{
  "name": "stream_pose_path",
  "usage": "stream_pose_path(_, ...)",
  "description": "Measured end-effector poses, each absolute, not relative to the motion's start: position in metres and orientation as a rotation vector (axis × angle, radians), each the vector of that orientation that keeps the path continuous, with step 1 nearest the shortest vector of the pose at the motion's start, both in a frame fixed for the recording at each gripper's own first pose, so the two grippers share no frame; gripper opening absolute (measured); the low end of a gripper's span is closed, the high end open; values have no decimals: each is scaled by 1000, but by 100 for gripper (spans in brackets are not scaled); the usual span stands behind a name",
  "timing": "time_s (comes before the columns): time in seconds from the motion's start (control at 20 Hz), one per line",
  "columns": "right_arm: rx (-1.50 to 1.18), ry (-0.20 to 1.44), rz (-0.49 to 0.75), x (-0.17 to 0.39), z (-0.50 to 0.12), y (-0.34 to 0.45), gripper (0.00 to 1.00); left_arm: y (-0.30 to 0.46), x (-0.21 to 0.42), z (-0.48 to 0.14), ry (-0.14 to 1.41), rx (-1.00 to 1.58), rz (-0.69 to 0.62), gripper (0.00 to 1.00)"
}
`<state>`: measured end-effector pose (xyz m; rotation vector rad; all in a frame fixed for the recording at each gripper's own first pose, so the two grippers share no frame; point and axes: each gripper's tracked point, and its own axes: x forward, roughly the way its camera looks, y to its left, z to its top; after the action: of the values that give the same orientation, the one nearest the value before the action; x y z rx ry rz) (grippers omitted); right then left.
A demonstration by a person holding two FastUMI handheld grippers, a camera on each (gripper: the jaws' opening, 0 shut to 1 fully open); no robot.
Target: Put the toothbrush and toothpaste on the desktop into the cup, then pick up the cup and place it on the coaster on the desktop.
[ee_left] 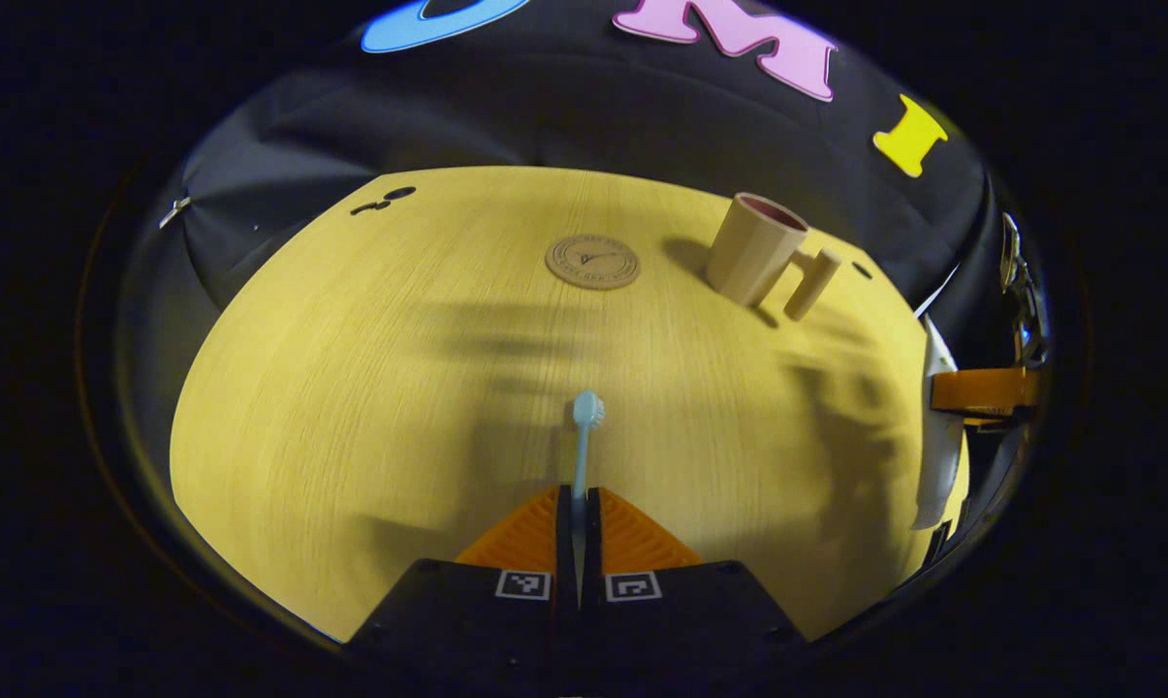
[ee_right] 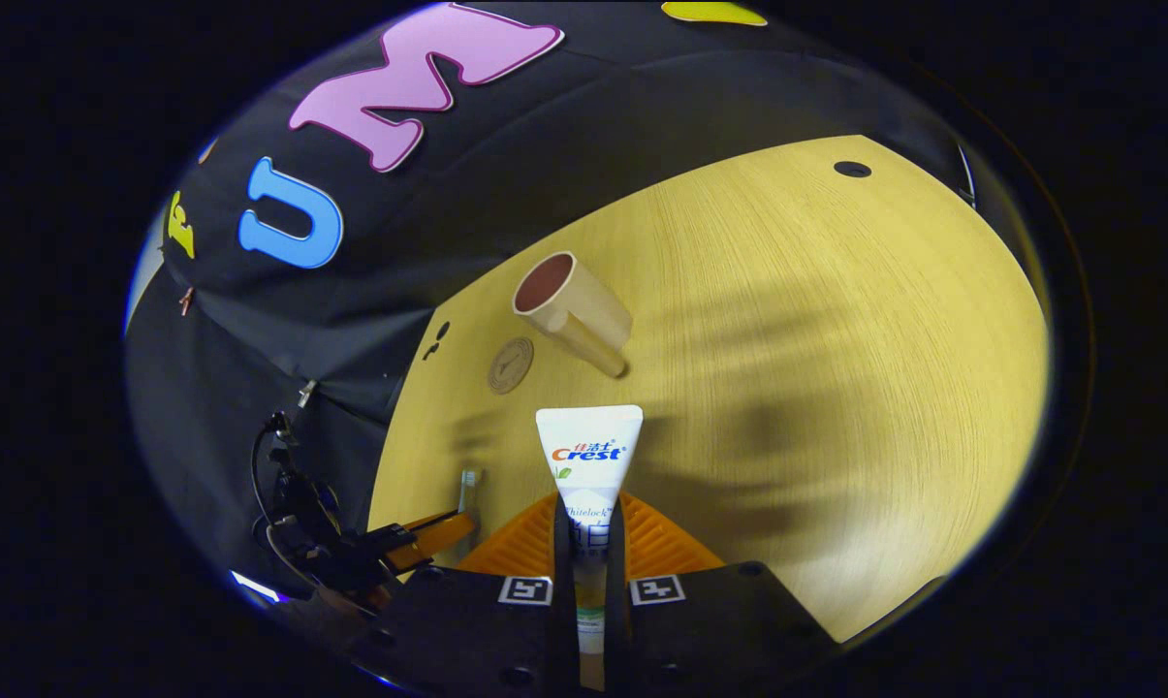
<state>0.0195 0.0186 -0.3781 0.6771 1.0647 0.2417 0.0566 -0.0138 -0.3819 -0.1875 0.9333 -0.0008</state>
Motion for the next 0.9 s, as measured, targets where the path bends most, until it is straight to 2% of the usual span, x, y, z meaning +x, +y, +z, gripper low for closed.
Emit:
stream_pose_path(0.45,733,744,308,97,-305,20,14,-51,99,-253,552,-410,-100,6)
stream_pose_path(0.85,649,459,342,231,-273,18,14,-64,125,-198,377,-471,-107,6)
stream_pose_path(0.9,641,431,340,246,-273,19,14,-64,124,-199,369,-468,-111,2)
